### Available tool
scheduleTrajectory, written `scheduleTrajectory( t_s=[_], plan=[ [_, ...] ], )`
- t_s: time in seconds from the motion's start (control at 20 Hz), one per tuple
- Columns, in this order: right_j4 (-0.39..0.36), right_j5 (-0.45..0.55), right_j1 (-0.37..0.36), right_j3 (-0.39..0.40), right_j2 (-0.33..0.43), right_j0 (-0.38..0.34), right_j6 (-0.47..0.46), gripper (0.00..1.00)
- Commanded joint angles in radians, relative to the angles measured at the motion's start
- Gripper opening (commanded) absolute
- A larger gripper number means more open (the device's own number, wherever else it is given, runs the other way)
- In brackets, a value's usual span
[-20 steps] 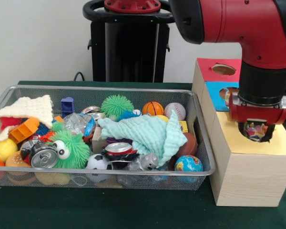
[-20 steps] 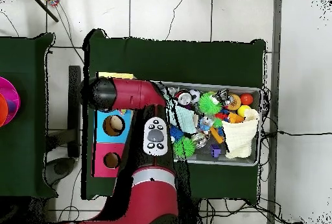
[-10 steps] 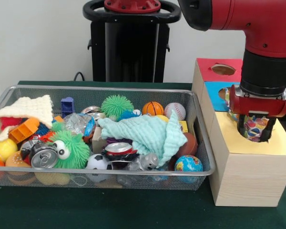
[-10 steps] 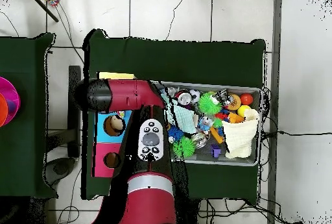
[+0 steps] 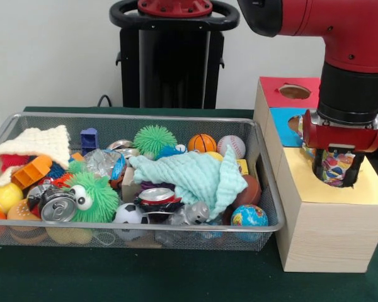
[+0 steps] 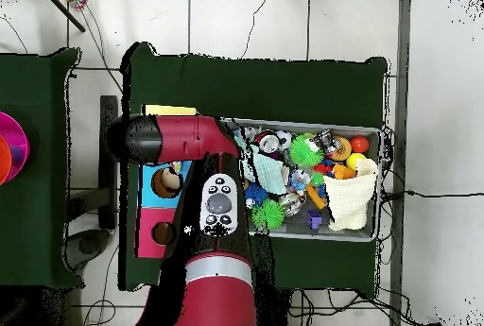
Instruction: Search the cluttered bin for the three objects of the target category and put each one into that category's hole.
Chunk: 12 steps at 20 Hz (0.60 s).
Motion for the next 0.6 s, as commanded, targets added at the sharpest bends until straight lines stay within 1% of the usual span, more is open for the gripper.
scheduleTrajectory(
  t_s=[0.05,0.25,0.35,0.6],
  plan=[
    [-0.046,0.11,-0.037,0.057,-0.003,-0.028,0.049,1.0],
    [-0.047,0.139,-0.045,0.046,-0.012,-0.026,0.051,1.0],
    [-0.05,0.144,-0.055,0.052,-0.016,-0.024,0.051,1.0],
    [-0.052,0.179,-0.108,0.086,-0.048,0.0,0.08,1.0]
  ],
)
